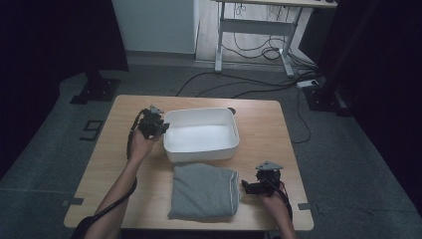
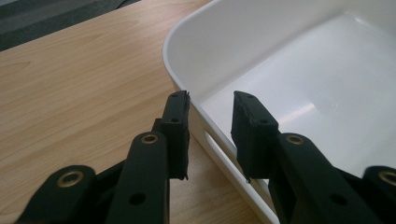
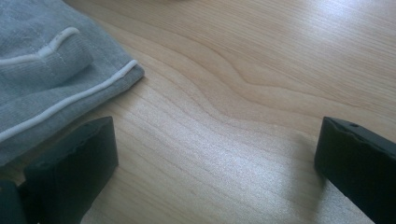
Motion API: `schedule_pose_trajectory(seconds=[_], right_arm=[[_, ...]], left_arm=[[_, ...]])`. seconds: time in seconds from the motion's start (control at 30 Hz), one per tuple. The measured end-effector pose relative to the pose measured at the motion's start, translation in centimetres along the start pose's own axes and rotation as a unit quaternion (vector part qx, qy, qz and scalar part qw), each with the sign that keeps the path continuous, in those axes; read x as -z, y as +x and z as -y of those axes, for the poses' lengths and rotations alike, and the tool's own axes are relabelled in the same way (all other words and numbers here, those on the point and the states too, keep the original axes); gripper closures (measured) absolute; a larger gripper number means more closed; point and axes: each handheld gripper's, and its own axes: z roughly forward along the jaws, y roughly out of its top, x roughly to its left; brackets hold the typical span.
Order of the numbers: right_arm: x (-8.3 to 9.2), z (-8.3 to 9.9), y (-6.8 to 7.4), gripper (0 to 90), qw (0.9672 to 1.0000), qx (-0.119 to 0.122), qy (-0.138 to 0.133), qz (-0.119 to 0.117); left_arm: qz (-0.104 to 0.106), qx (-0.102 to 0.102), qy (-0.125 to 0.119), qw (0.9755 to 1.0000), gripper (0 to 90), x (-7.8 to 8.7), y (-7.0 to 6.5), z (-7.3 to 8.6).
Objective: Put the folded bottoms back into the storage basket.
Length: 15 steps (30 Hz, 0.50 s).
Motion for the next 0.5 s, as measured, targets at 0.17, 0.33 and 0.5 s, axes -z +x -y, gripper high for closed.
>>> schedule_pose_trajectory(seconds=[0.17, 0.33, 0.5], right_arm=[[0.0, 0.0, 0.0, 0.0, 1.0, 0.0, 0.0, 0.0], [0.0, 0.0, 0.0, 0.0, 1.0, 0.0, 0.0, 0.0], [0.0, 0.0, 0.0, 0.0, 1.0, 0.0, 0.0, 0.0]], left_arm=[[0.009, 0.006, 0.001, 0.9999, 66.8, -0.6, 0.1, -0.2], [0.013, 0.006, 0.007, 0.9999, 66.6, -1.6, -0.4, -0.3], [0.011, 0.009, 0.005, 0.9999, 68.2, -1.7, -0.6, -0.4]])
